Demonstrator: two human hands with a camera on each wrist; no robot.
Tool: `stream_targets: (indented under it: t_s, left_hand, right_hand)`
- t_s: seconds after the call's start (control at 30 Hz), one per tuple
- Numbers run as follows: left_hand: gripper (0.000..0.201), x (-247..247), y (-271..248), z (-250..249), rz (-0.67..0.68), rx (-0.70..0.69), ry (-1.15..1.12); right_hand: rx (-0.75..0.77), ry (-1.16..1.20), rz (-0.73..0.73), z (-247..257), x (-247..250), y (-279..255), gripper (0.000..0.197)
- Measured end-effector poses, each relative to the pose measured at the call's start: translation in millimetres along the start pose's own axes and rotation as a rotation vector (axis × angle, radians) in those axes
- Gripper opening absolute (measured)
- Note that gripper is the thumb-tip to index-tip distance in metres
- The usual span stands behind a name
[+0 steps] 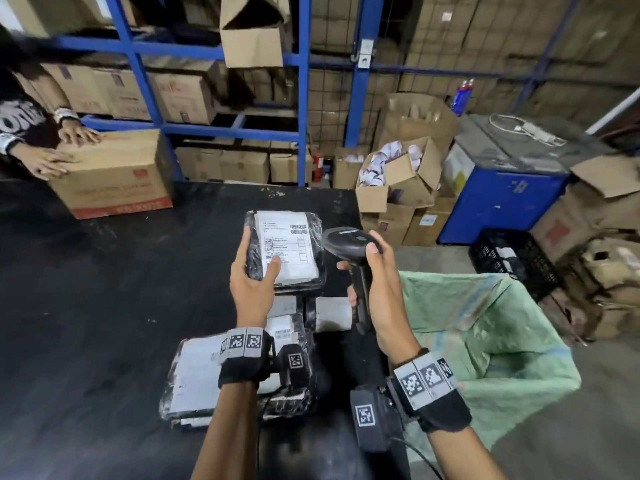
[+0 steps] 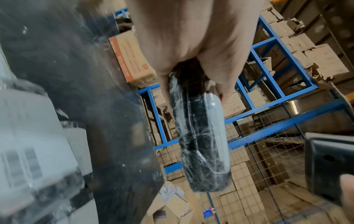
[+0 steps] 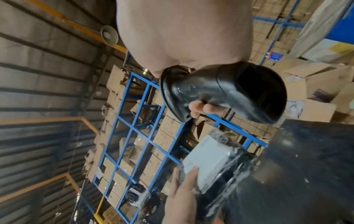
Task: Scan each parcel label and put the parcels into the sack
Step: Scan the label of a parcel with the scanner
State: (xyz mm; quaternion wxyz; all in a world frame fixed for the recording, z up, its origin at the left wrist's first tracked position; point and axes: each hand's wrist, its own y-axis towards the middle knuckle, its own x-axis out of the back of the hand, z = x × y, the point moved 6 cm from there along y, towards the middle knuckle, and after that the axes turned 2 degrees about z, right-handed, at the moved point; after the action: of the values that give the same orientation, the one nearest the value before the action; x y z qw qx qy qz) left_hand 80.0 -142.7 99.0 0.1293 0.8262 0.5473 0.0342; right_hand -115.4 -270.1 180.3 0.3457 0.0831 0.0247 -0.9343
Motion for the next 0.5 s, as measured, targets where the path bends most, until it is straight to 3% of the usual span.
stream_targets:
  t_s: [0.2,0.5]
  left_hand:
    - [0.075,-41,-7,5,0.015,0.002,-0.103]
    - [0.073,-55,-3,3,0.019,0.023,-0.143]
  right_hand:
    - [0.006,-0.014,-0.014,17,-2,6,0.038]
    - [0.007,0.006,-0.012,15,-15,16,0.041]
